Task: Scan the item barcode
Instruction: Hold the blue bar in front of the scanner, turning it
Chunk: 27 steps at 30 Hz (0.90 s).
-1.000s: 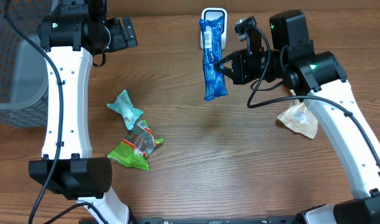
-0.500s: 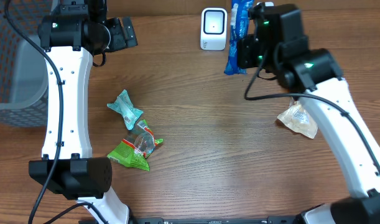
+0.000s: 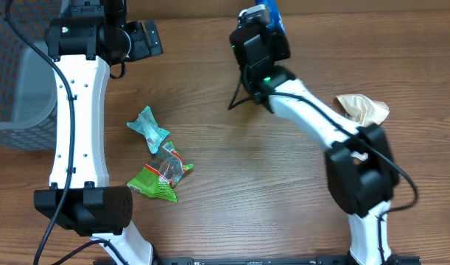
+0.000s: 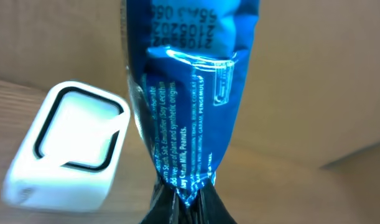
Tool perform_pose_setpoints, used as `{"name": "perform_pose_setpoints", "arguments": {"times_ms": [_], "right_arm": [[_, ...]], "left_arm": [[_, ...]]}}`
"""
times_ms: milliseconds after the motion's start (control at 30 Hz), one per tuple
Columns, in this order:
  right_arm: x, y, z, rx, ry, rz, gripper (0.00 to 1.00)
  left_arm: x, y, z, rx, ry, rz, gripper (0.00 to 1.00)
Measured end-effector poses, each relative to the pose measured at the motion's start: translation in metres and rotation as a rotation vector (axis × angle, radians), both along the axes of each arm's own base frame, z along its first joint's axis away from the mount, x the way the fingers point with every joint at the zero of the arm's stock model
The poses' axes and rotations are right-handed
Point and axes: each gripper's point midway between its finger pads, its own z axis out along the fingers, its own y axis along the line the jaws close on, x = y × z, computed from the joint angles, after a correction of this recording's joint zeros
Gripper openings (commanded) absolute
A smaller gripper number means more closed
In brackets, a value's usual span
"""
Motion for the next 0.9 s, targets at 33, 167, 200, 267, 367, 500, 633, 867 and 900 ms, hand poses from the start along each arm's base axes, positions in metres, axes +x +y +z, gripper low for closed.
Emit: {"name": "perform_pose_setpoints", "arguments": {"times_ms": [33, 167, 200, 267, 367, 500, 633, 867, 900], "right_arm": [[0.005, 0.003, -0.004, -0.063, -0.011, 0.005, 0.04], [0.017, 0.006, -0.021, -0.248, -0.001, 0.024, 0.04], [0.020, 0.006, -0.028, -0.301, 0.007, 0.030, 0.04], [0.025, 0.007, -0.037, -0.388, 0.022, 0.043, 0.04], [0.029, 0.004, -0.046, -0.488, 0.057, 0.060, 0.04], [0.034, -0.003, -0.045, -0.525, 0.071, 0.075, 0.04], [0.040, -0.011, -0.049, -0.552, 0.097, 0.100, 0.04], [0.046, -0.015, -0.060, -0.567, 0.142, 0.168, 0.04], [0.046, -0.013, -0.061, -0.565, 0.142, 0.180, 0.04]], "left_arm": [[0.000, 0.000, 0.000, 0.000, 0.000, 0.000, 1.00], [0.000, 0.000, 0.000, 0.000, 0.000, 0.000, 1.00], [0.000, 0.000, 0.000, 0.000, 0.000, 0.000, 1.00], [0.000, 0.000, 0.000, 0.000, 0.000, 0.000, 1.00], [0.000, 0.000, 0.000, 0.000, 0.000, 0.000, 1.00], [0.000, 0.000, 0.000, 0.000, 0.000, 0.000, 1.00], [0.000, 0.000, 0.000, 0.000, 0.000, 0.000, 1.00], [0.000, 0.000, 0.000, 0.000, 0.000, 0.000, 1.00], [0.000, 0.000, 0.000, 0.000, 0.000, 0.000, 1.00]]}}
